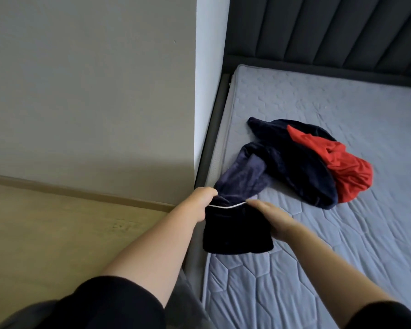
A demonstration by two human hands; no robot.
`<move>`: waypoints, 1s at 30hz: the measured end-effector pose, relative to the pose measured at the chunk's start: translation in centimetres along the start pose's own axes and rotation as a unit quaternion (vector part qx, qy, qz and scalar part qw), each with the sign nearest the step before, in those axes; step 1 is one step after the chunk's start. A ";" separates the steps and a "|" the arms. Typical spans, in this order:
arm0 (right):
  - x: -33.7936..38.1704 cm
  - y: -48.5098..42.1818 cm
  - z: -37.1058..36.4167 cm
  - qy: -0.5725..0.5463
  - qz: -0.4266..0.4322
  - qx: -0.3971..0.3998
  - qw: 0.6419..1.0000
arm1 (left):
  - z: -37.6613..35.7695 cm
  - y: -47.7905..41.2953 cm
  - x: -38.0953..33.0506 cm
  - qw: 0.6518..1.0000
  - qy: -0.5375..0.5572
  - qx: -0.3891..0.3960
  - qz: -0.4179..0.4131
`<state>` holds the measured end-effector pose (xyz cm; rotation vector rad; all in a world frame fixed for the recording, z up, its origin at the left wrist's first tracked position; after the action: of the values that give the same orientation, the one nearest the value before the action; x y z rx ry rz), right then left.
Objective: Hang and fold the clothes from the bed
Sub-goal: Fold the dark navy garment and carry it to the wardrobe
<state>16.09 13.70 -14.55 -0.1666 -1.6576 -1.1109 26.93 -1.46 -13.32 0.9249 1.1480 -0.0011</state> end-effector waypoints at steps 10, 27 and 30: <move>8.4 -2.4 -1.7 -0.069 0.159 -0.231 0.957 | 2.3 2.8 0.1 0.930 -0.300 0.209 -0.036; 1.7 -4.2 -0.1 0.479 0.156 -0.100 0.858 | 3.9 1.2 0.8 1.000 -0.015 -0.015 -0.009; -1.1 -4.0 -1.8 0.394 0.113 -0.034 0.912 | 4.1 1.4 0.6 0.999 -0.032 -0.025 -0.028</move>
<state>15.33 10.64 -17.84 0.0484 -0.8506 -0.8878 31.00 -2.89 -12.47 0.8425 1.1089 -0.0470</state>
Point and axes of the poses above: each hand's wrist, its own y-axis away from the middle knuckle, its own z-axis out of the back of the hand, x = y × z, the point moved 4 cm from there along -y, towards the middle knuckle, and after that the axes turned 13 degrees about -x, right-handed, at the moved point
